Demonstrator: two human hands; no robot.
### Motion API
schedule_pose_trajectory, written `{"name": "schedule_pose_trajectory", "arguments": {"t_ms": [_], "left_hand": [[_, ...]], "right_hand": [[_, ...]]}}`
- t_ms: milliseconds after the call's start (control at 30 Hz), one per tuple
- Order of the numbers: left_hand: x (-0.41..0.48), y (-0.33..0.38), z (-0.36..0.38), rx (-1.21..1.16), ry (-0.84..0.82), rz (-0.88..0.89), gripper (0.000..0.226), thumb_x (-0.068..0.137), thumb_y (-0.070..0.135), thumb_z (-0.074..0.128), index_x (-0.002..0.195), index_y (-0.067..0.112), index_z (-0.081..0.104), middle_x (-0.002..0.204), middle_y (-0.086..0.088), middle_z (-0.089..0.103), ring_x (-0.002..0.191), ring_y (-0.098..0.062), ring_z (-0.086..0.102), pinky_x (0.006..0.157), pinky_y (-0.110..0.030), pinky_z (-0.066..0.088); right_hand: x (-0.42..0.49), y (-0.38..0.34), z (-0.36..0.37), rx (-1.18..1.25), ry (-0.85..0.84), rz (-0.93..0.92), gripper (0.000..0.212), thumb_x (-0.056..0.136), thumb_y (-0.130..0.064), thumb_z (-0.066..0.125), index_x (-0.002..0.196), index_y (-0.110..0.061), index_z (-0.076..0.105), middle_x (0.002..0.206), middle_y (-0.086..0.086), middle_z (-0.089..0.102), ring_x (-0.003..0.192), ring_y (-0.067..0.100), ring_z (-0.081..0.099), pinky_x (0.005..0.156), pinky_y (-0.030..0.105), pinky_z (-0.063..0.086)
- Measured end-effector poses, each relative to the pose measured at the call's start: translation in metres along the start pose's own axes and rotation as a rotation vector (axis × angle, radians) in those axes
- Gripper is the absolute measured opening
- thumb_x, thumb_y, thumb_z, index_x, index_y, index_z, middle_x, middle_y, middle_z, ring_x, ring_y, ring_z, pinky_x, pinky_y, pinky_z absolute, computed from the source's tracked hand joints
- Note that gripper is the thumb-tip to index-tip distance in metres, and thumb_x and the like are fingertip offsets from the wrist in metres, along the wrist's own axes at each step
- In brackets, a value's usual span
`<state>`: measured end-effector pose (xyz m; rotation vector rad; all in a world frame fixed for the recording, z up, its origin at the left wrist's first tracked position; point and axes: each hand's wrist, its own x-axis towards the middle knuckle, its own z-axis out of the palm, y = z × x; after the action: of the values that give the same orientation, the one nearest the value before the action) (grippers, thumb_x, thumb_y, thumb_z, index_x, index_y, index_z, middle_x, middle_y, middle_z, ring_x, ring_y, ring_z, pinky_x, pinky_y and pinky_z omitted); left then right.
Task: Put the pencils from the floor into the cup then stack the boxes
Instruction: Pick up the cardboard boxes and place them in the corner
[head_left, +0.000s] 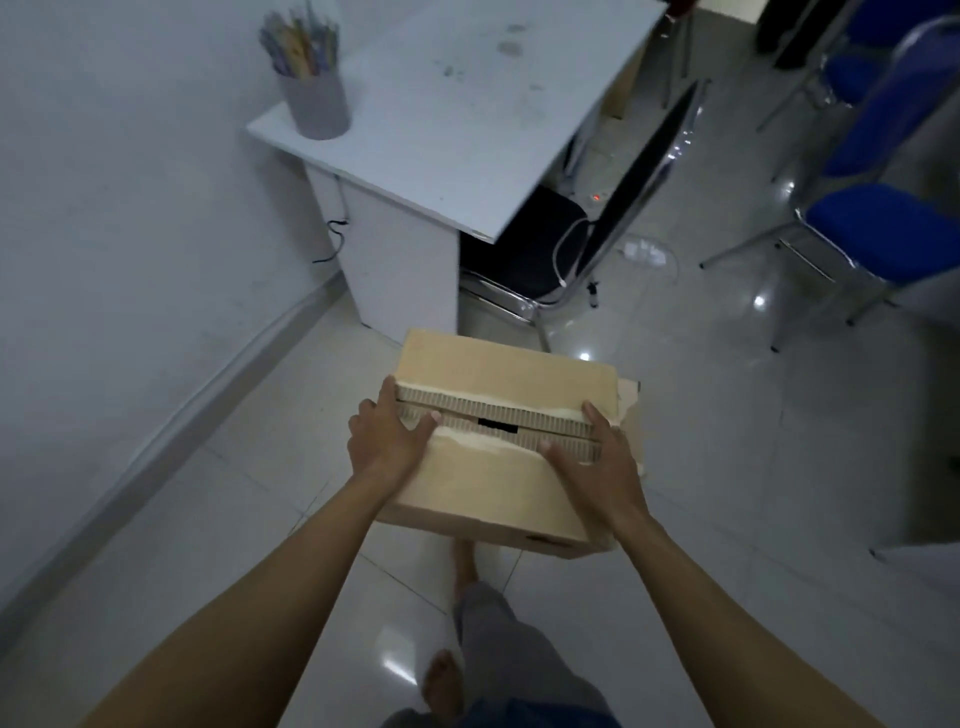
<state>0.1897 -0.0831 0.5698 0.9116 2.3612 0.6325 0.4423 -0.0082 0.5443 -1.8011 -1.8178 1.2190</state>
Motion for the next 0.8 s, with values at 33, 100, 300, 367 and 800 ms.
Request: {"name": "schedule_pose_trajectory", "arguments": {"t_ms": [33,100,300,367,800], "left_hand": [[0.004,-0.008,-0.005,-0.008,0.006,-0.026,0.076,0.082,0.056,0.059,0.144,0.027,0.026,0.13,-0.016,0.046,0.121,-0.037,0.041,0.097,-0.047,0.041],[0.014,-0.024,-0.015,-0.035,0.017,-0.096,0.076,0.083,0.055,0.059,0.144,0.027,0.026,0.13,-0.016,0.046,0.122,-0.037,0.041,0.097,-0.046,0.041],[0.058,-0.074,-0.062,-0.086,0.096,-0.282,0.077,0.085,0.052,0.059,0.147,0.027,0.021,0.135,-0.016,0.044,0.126,-0.037,0.039,0.1,-0.046,0.039],[0.07,-0.092,-0.079,-0.093,0.128,-0.341,0.077,0.085,0.053,0.058,0.147,0.027,0.021,0.134,-0.016,0.045,0.125,-0.037,0.04,0.099,-0.046,0.04],[0.041,-0.248,-0.155,-0.358,0.356,-0.69,0.062,0.084,0.047,0.063,0.135,0.024,0.035,0.126,-0.01,0.055,0.116,-0.032,0.053,0.095,-0.047,0.049]], "right_hand": [[0.006,-0.008,0.007,-0.032,-0.017,-0.009,0.092,0.069,-0.075,0.063,0.146,-0.047,0.023,0.149,-0.001,0.035,0.131,0.025,0.043,0.101,0.046,0.042],[0.019,-0.026,0.023,-0.082,-0.062,-0.027,0.092,0.068,-0.076,0.063,0.146,-0.048,0.022,0.15,-0.001,0.034,0.132,0.026,0.042,0.103,0.047,0.04],[0.072,-0.098,0.094,-0.158,-0.223,-0.127,0.09,0.068,-0.071,0.067,0.145,-0.046,0.028,0.148,0.002,0.036,0.131,0.025,0.043,0.105,0.043,0.039],[0.086,-0.124,0.121,-0.144,-0.276,-0.159,0.088,0.068,-0.067,0.07,0.144,-0.045,0.031,0.144,0.002,0.038,0.128,0.023,0.046,0.103,0.037,0.038],[0.09,-0.247,0.302,-0.414,-0.776,-0.456,0.087,0.077,-0.059,0.068,0.149,-0.041,0.023,0.15,0.001,0.031,0.131,0.022,0.041,0.101,0.036,0.037]]}}
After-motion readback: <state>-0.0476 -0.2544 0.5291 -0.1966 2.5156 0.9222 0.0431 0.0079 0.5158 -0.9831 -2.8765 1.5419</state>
